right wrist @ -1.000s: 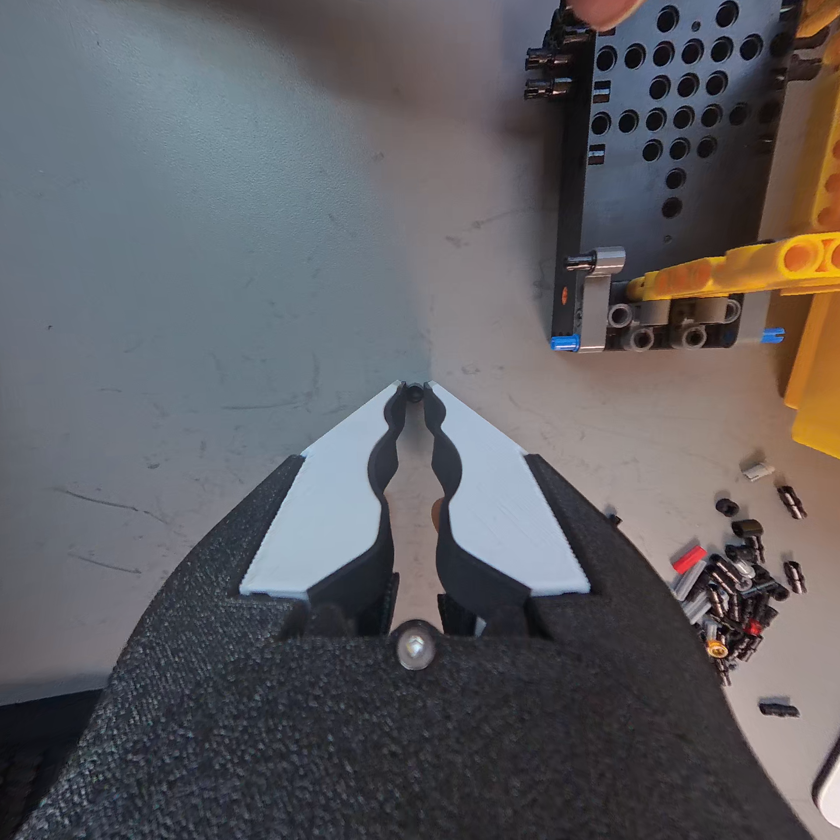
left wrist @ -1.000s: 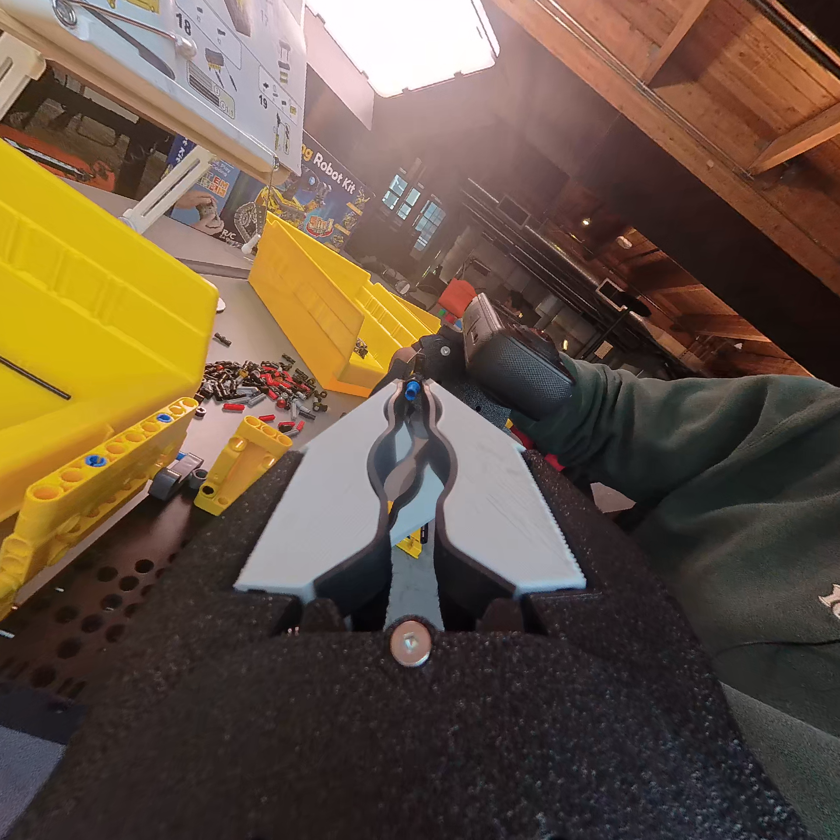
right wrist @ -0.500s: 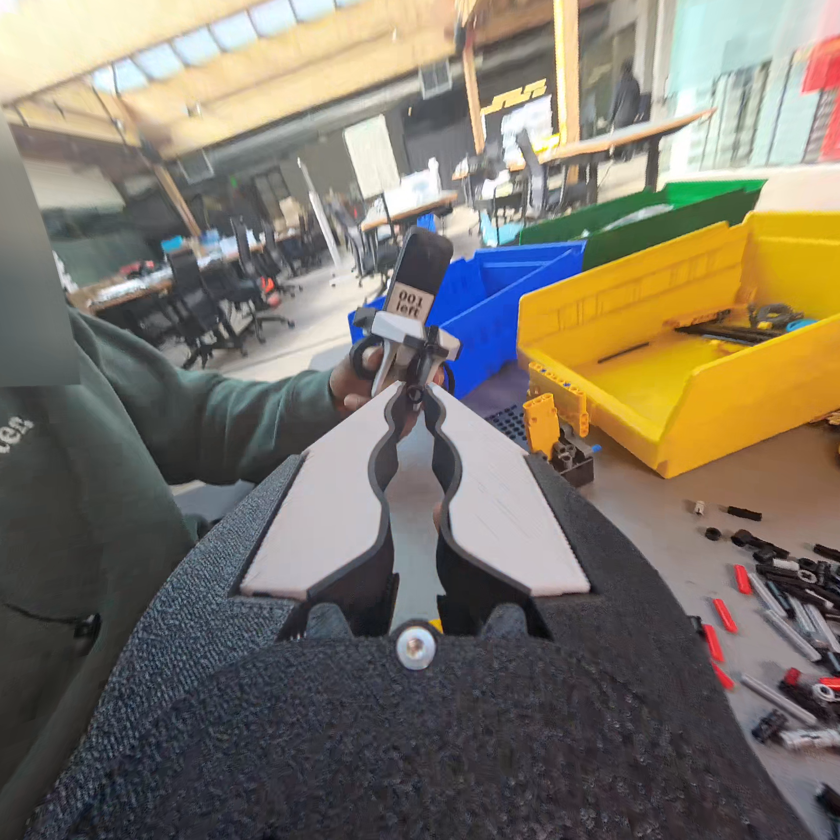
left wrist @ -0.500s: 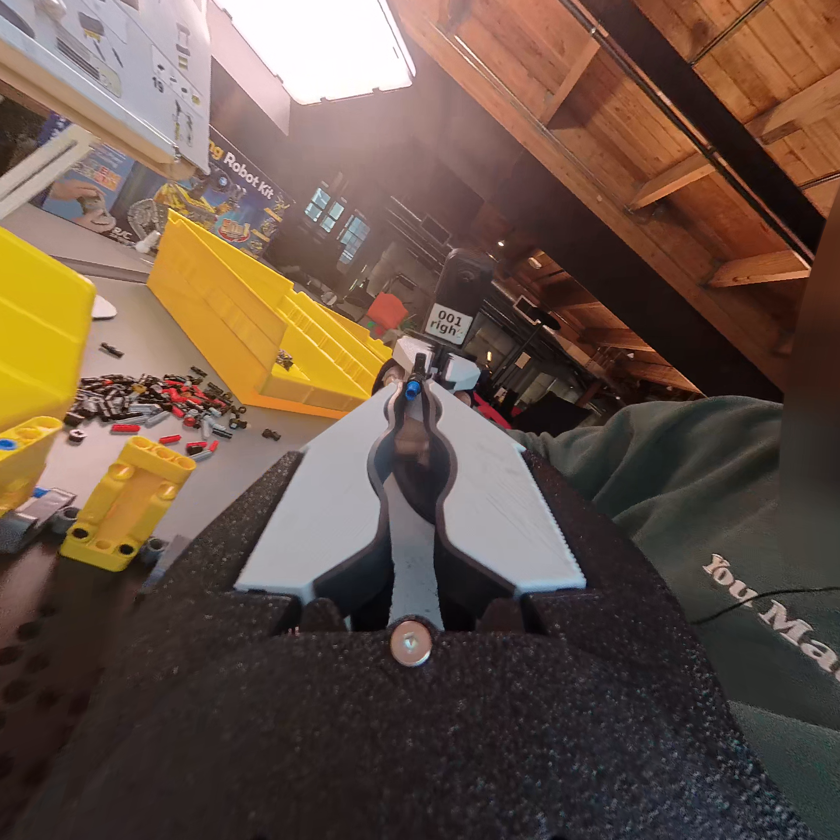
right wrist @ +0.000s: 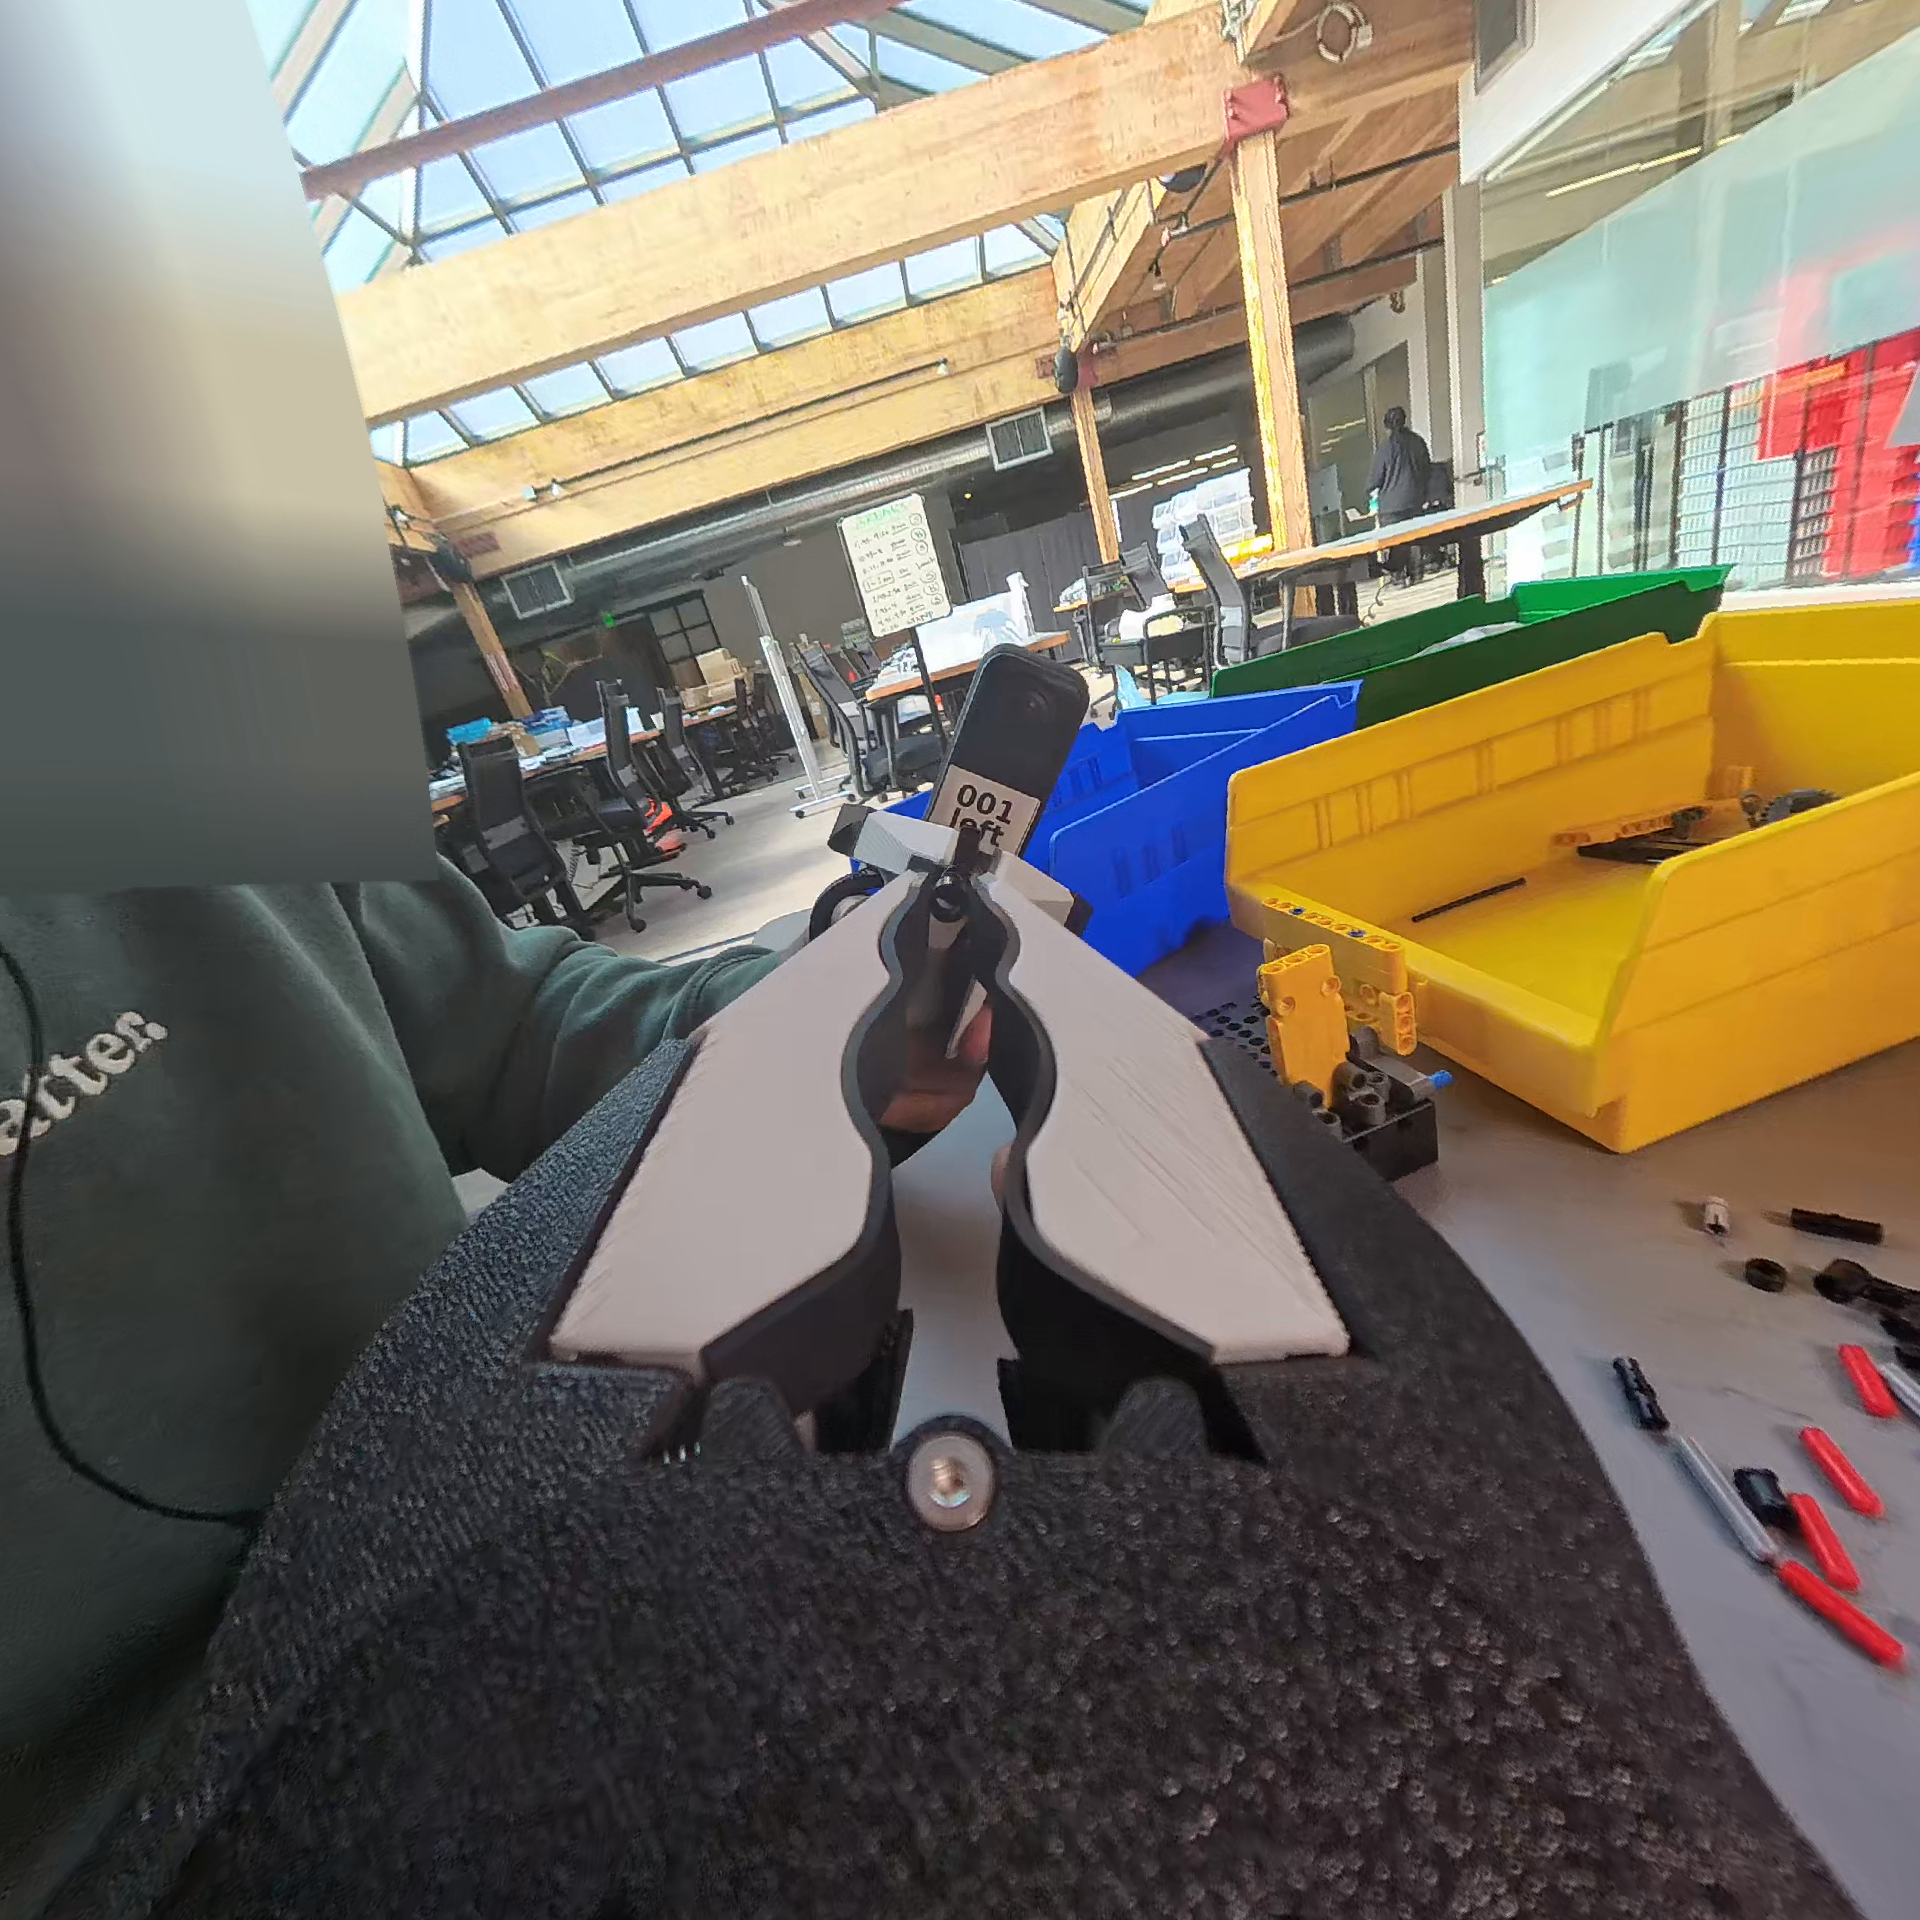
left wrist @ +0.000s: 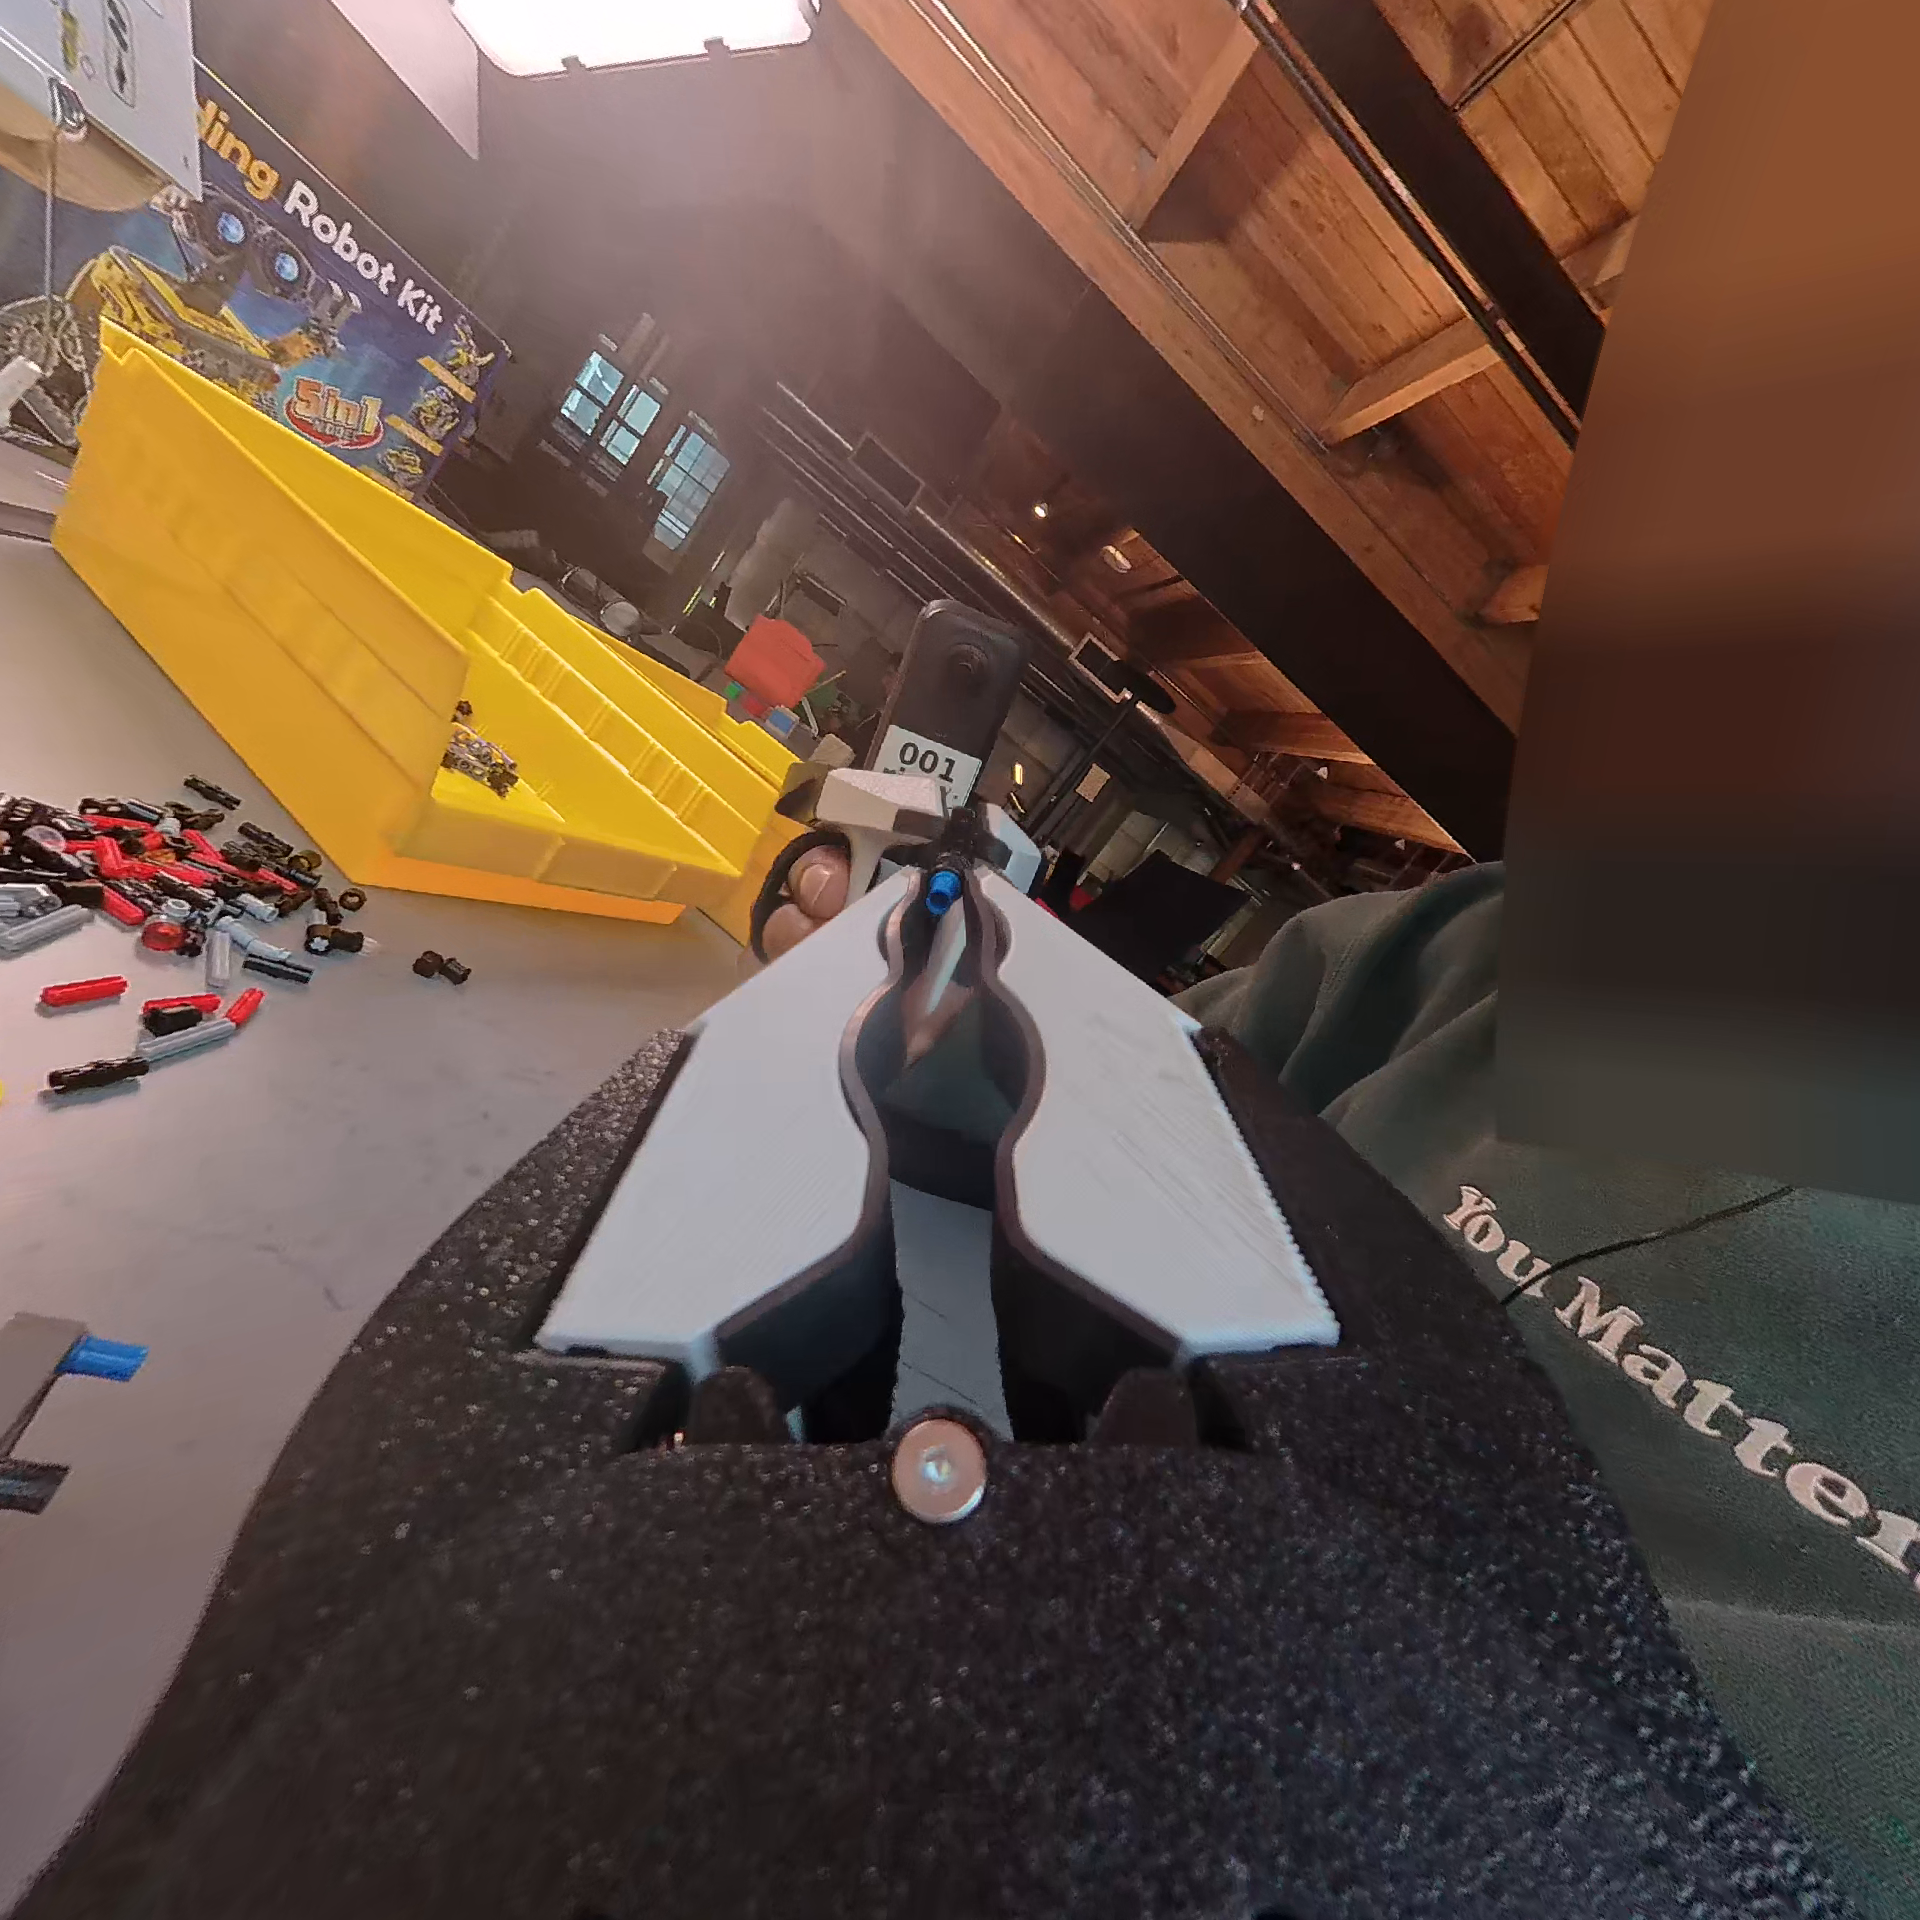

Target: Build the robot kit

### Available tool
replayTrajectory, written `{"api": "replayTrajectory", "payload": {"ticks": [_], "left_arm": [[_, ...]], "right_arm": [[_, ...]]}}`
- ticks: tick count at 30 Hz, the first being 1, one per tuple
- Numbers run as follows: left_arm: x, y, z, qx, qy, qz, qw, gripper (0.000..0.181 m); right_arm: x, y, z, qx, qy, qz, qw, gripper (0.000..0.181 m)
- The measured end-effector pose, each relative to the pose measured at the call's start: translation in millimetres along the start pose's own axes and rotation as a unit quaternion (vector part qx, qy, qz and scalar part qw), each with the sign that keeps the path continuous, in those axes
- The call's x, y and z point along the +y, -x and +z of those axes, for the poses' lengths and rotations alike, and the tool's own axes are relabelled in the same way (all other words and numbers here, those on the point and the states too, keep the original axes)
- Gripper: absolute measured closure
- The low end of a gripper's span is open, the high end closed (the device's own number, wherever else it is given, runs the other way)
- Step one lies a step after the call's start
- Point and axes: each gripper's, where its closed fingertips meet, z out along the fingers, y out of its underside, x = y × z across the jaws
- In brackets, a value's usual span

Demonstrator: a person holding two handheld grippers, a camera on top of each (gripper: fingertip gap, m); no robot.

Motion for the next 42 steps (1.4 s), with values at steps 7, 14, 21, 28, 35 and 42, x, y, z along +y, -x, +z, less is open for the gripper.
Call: {"api": "replayTrajectory", "payload": {"ticks": [7, 14, 21, 28, 35, 42], "left_arm": [[3.2, 2.8, -0.4, -0.004, 0.008, -0.007, 1.000, 0.177], [3.8, 4.4, -0.2, -0.012, 0.005, -0.011, 1.000, 0.177], [-2.4, 0.9, 1.2, -0.018, -0.029, -0.007, 0.999, 0.178], [-10.7, -2.5, 2.4, -0.021, -0.080, 0.001, 0.997, 0.178], [-8.2, -4.4, 5.1, -0.032, -0.073, 0.035, 0.996, 0.177], [2.4, -3.3, 7.0, -0.078, 0.009, 0.137, 0.987, 0.177]], "right_arm": [[4.9, -0.4, 1.5, -0.012, 0.005, 0.007, 1.000, 0.174], [6.9, -2.7, 1.0, 0.003, 0.009, -0.015, 1.000, 0.175], [2.9, -1.6, 2.2, 0.020, -0.006, -0.053, 0.998, 0.176], [-4.7, -2.1, 4.9, 0.035, -0.041, -0.049, 0.997, 0.176], [-5.2, 0.3, 3.8, 0.029, -0.041, -0.040, 0.998, 0.176], [5.4, 2.2, -1.7, 0.018, 0.025, -0.078, 0.996, 0.175]]}}
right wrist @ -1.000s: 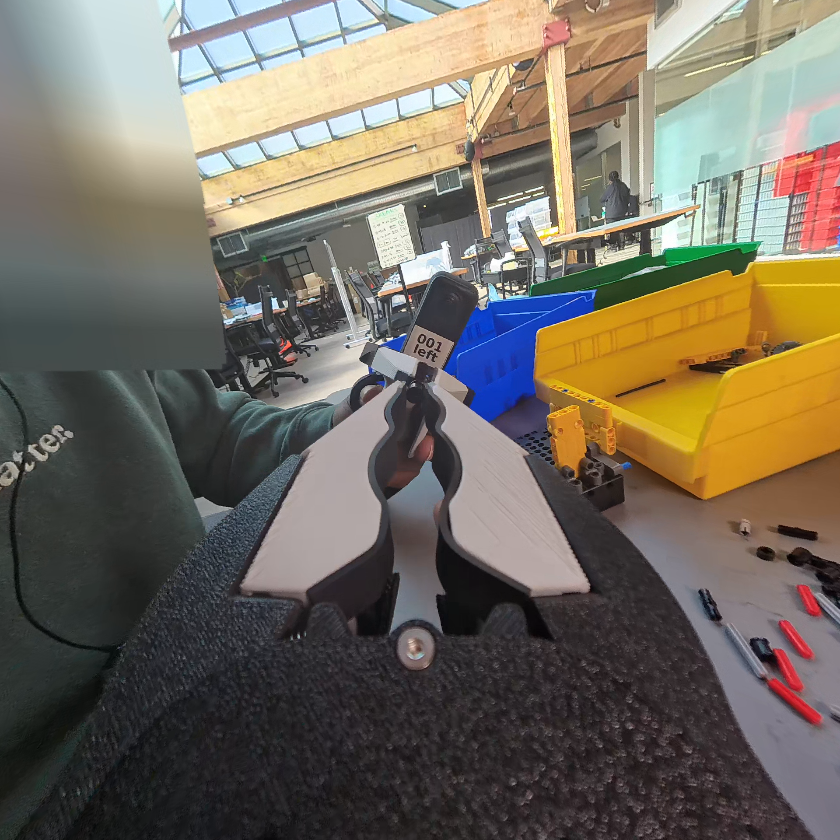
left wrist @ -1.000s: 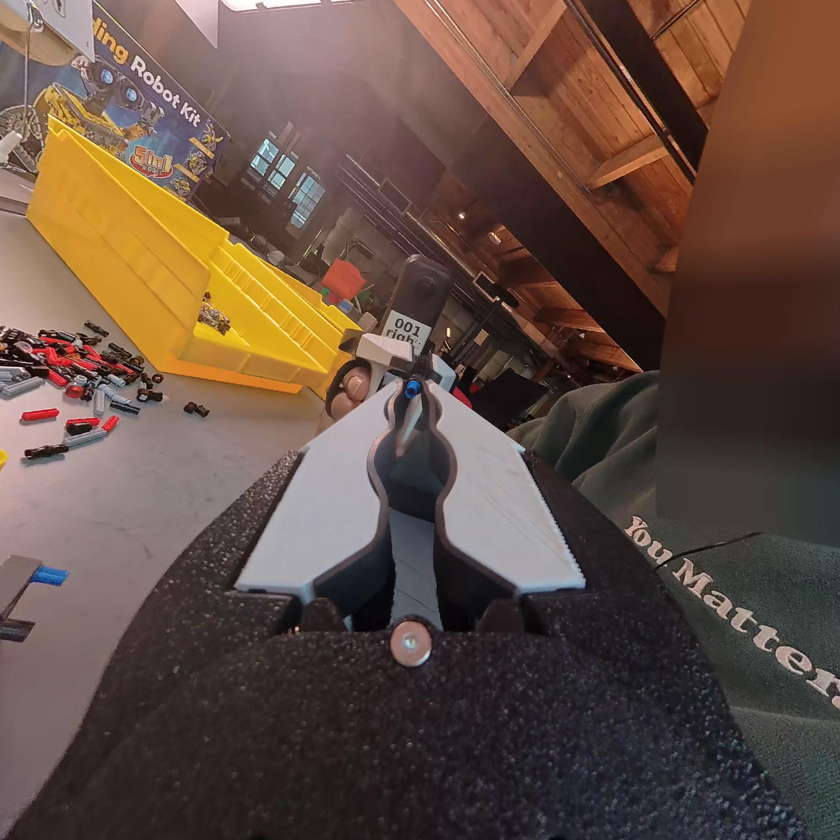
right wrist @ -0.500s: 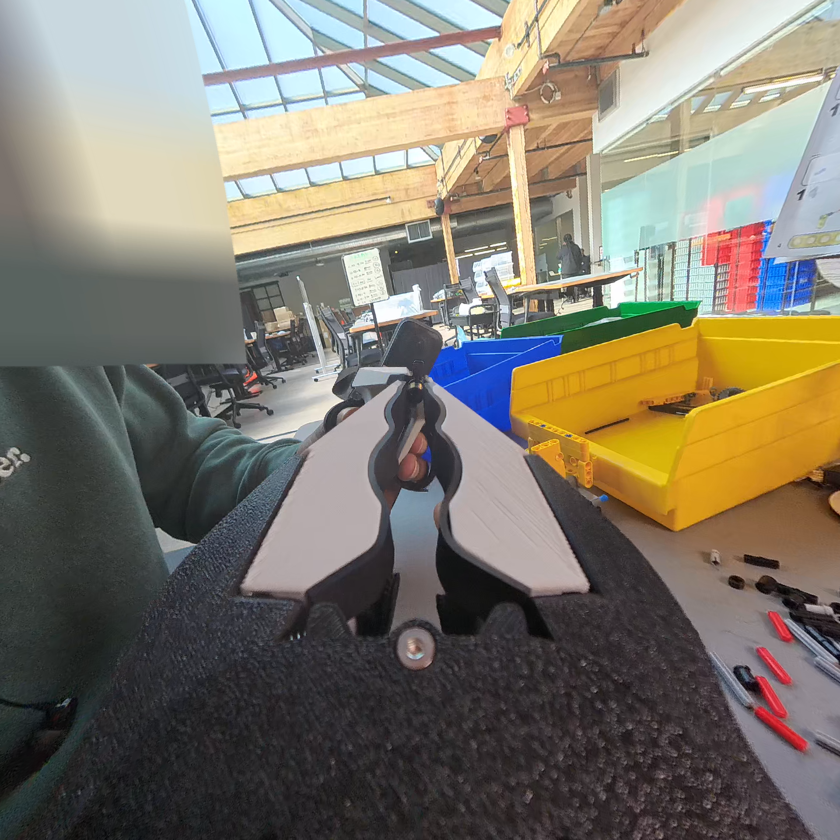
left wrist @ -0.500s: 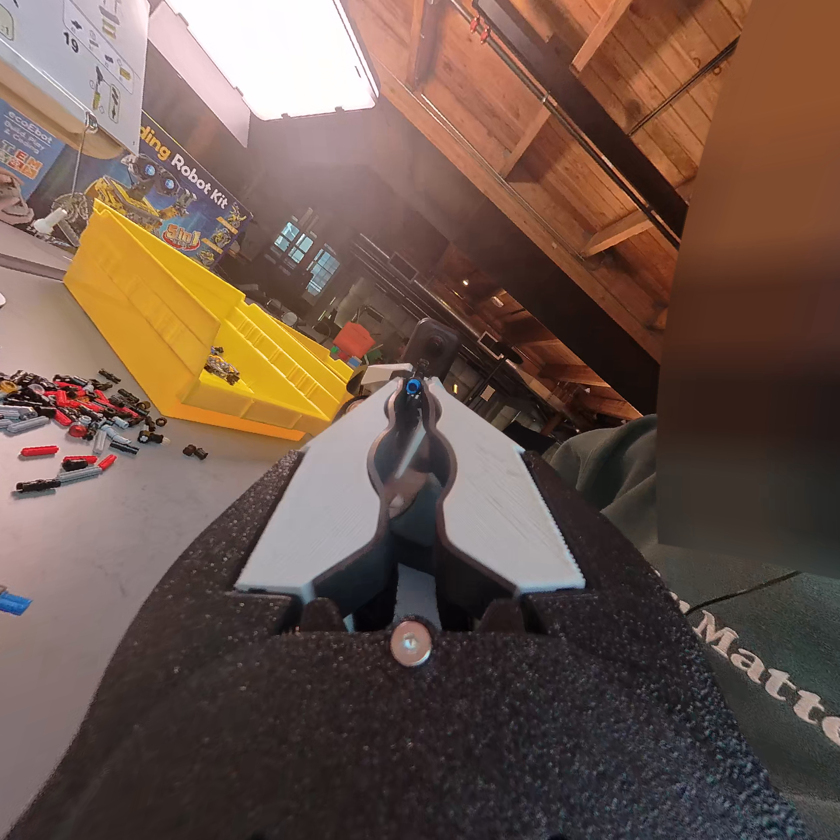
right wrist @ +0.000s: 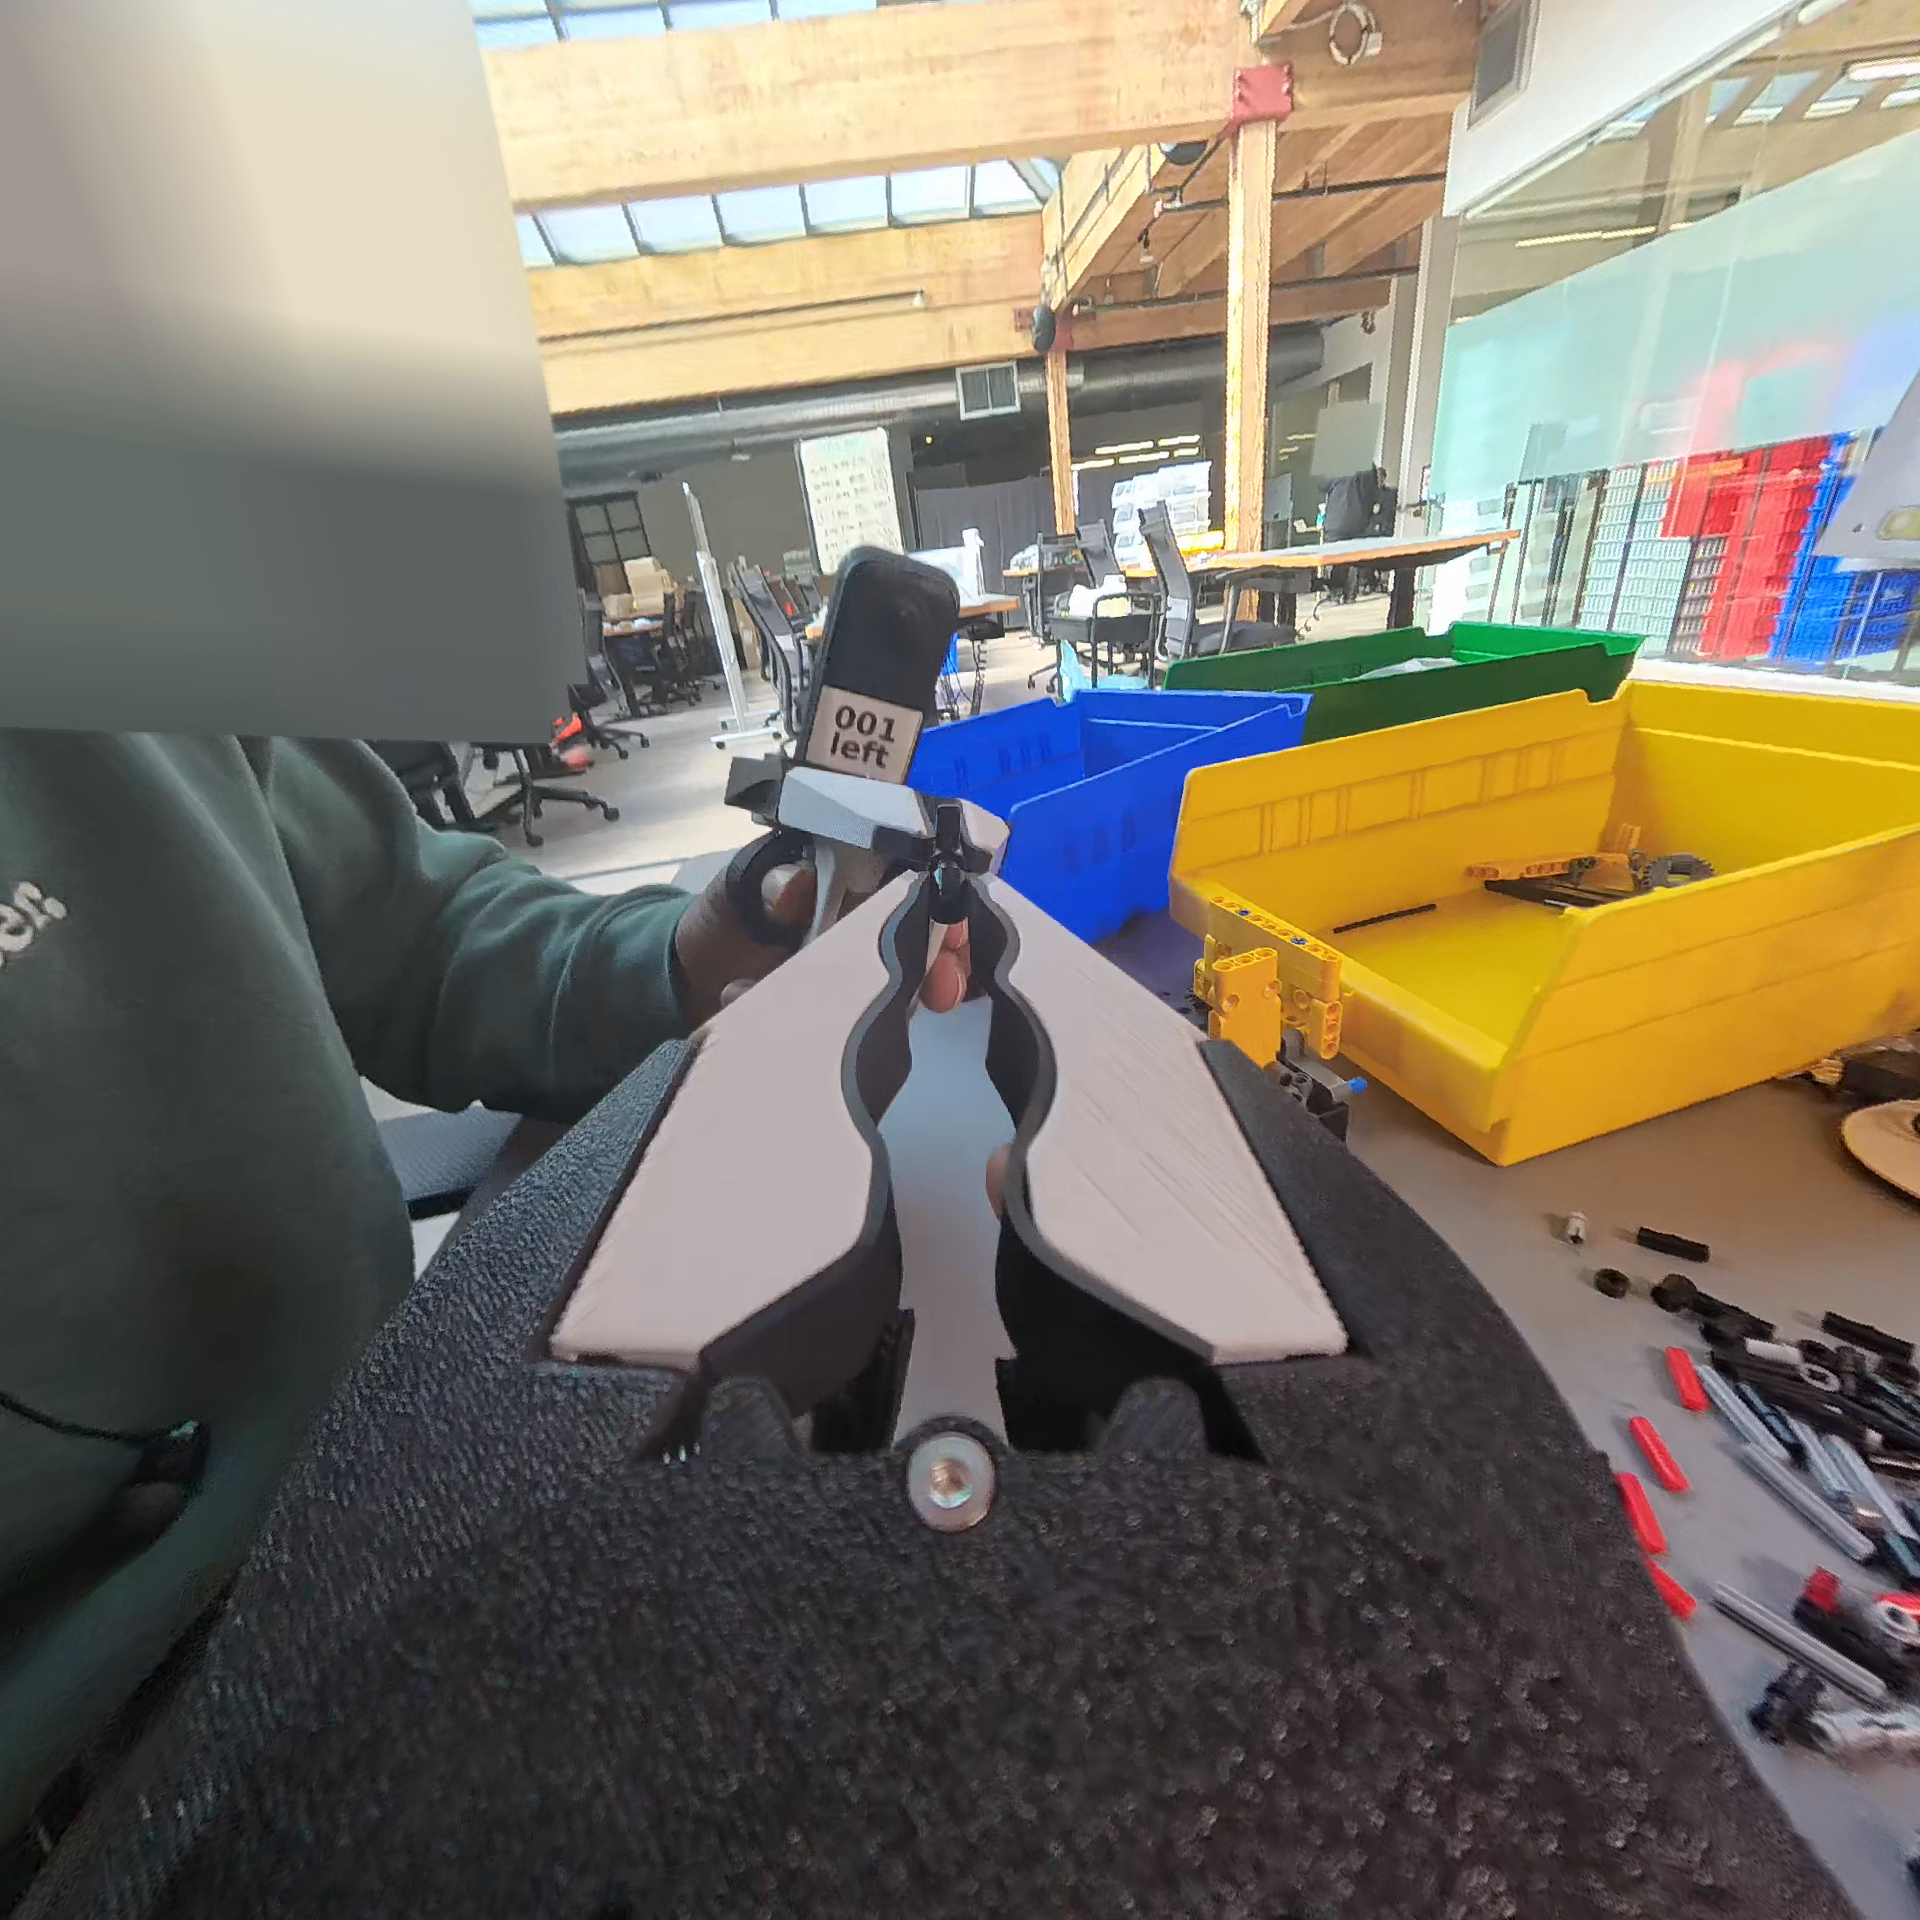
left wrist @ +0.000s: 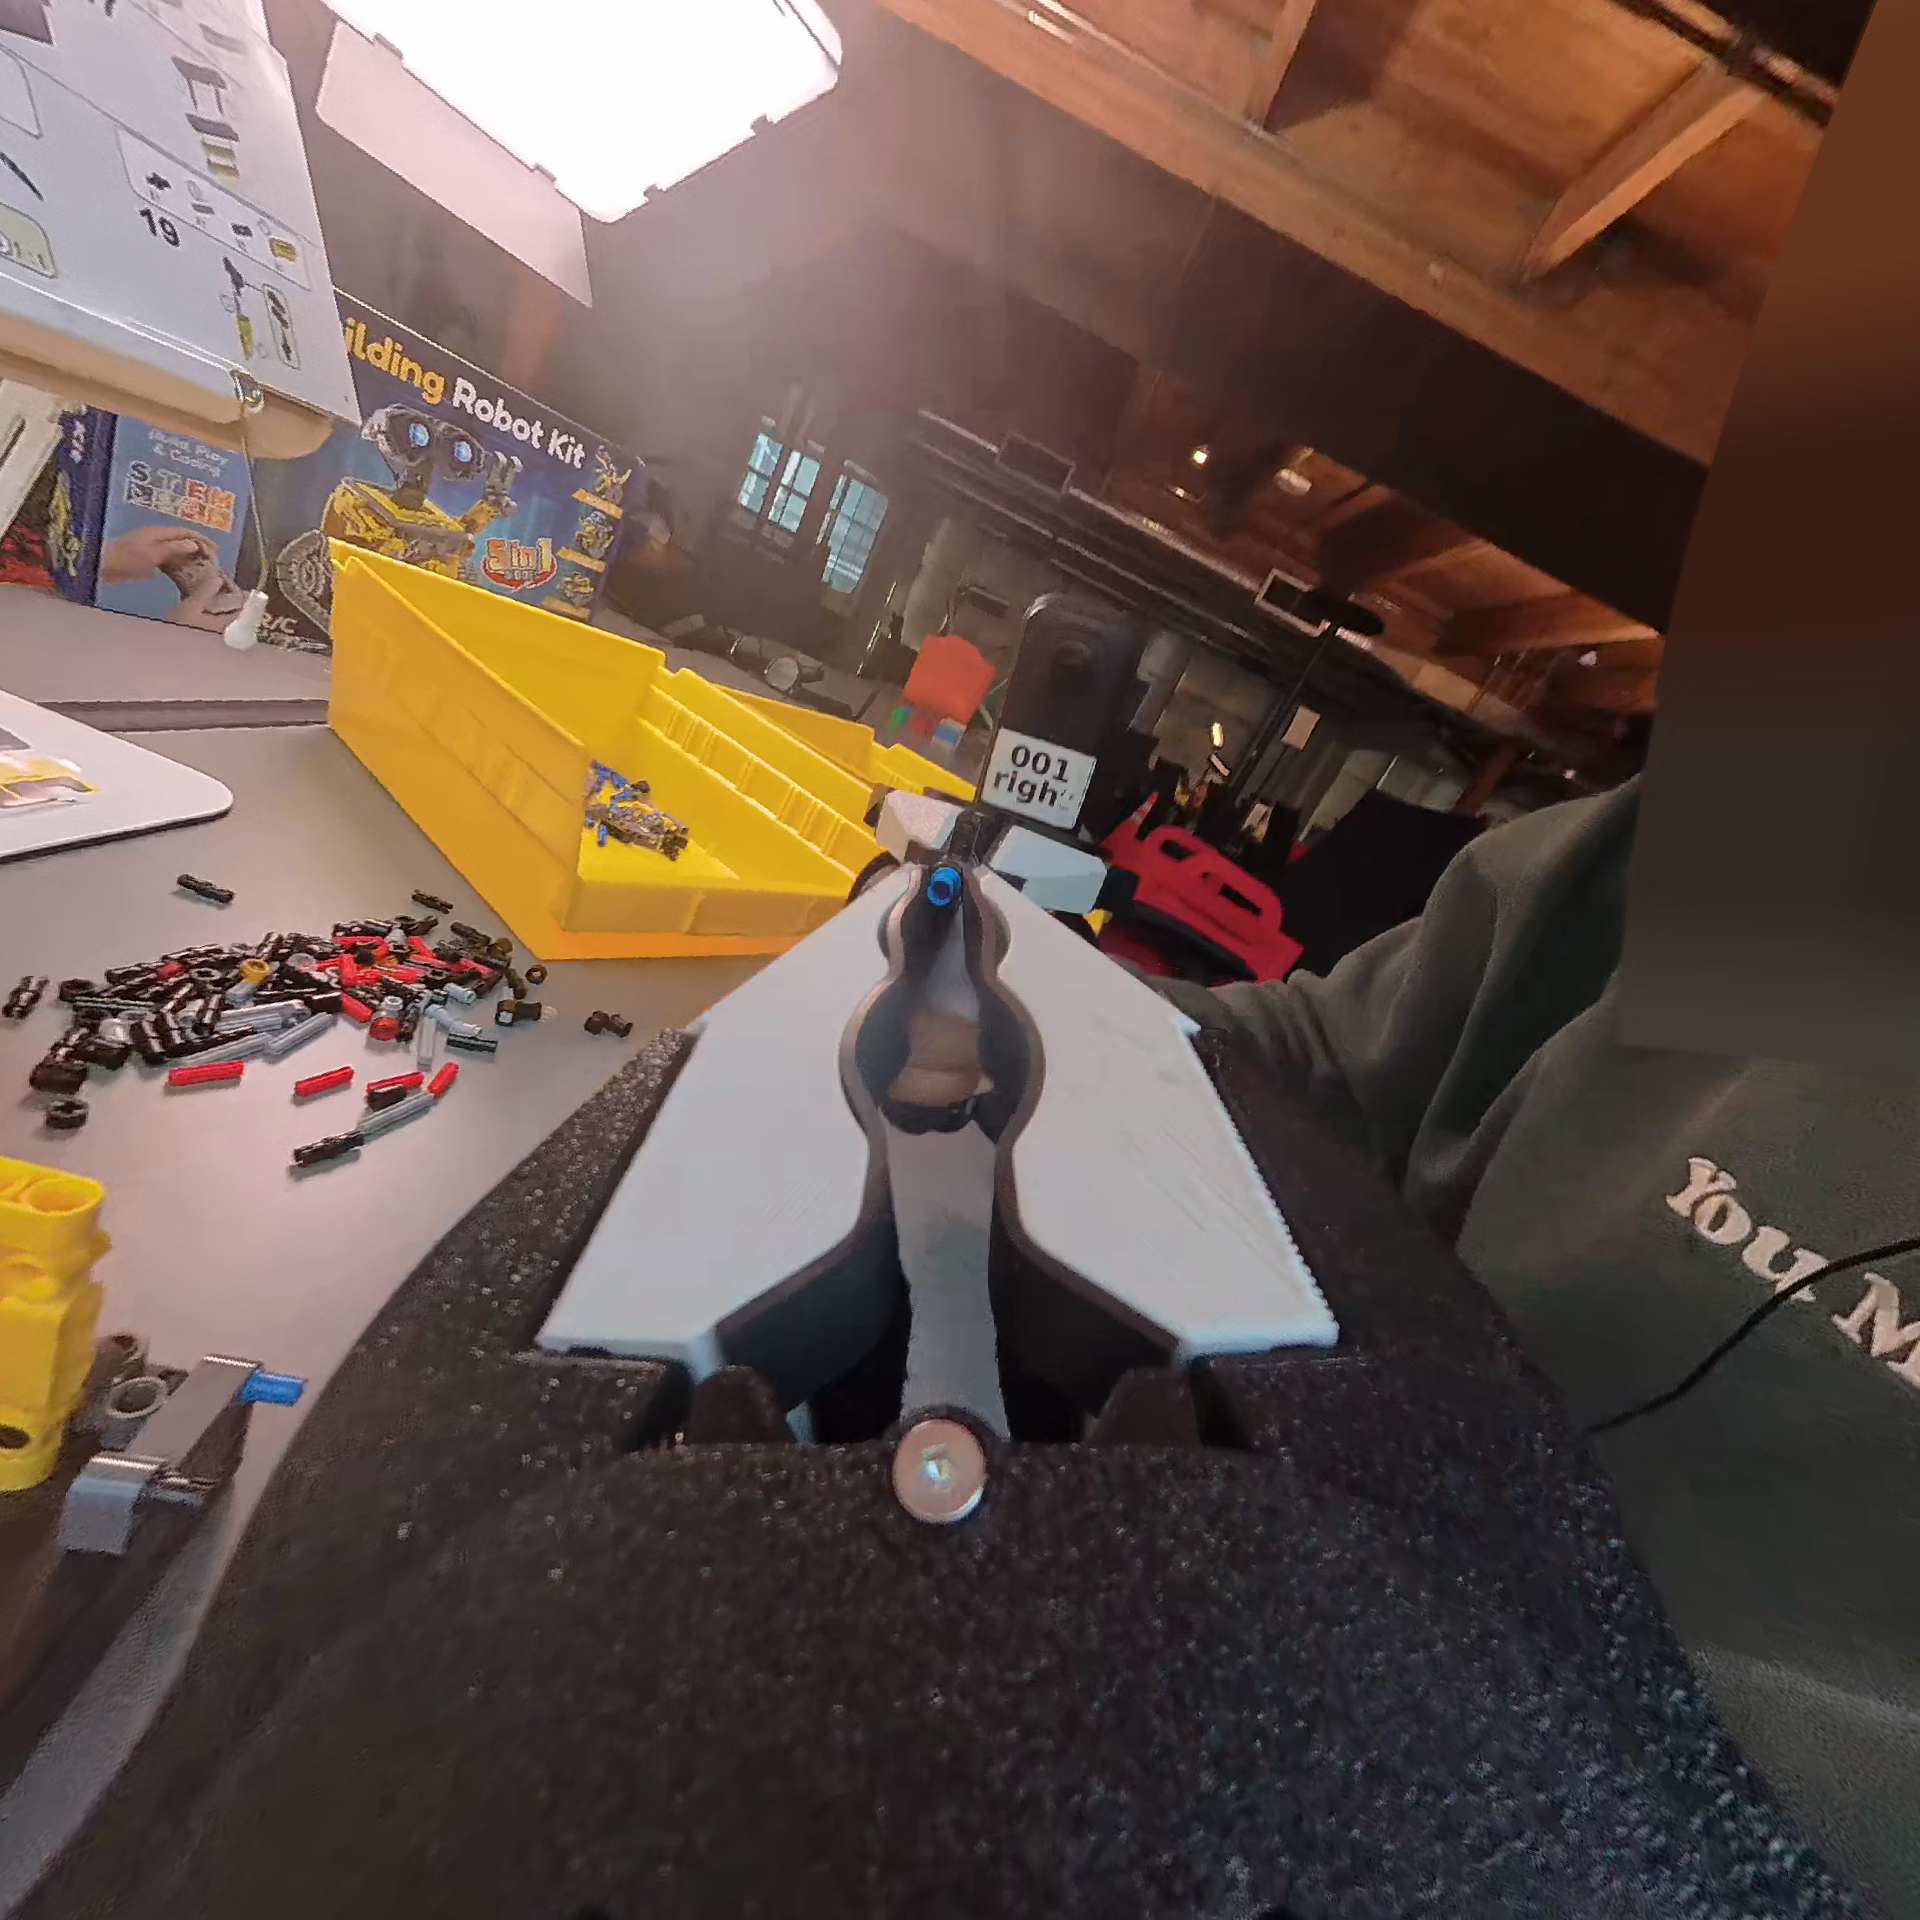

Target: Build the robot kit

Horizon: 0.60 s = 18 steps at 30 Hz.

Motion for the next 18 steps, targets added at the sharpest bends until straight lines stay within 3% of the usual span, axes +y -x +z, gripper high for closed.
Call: {"api": "replayTrajectory", "payload": {"ticks": [13, 18], "left_arm": [[29.9, -2.4, 3.5, -0.005, 0.120, 0.048, 0.992, 0.177], [34.3, -2.8, 4.2, -0.007, 0.133, 0.057, 0.989, 0.177]], "right_arm": [[25.1, 8.1, -15.7, -0.007, 0.154, -0.163, 0.975, 0.175], [28.0, 9.6, -18.0, -0.016, 0.163, -0.150, 0.975, 0.175]]}}
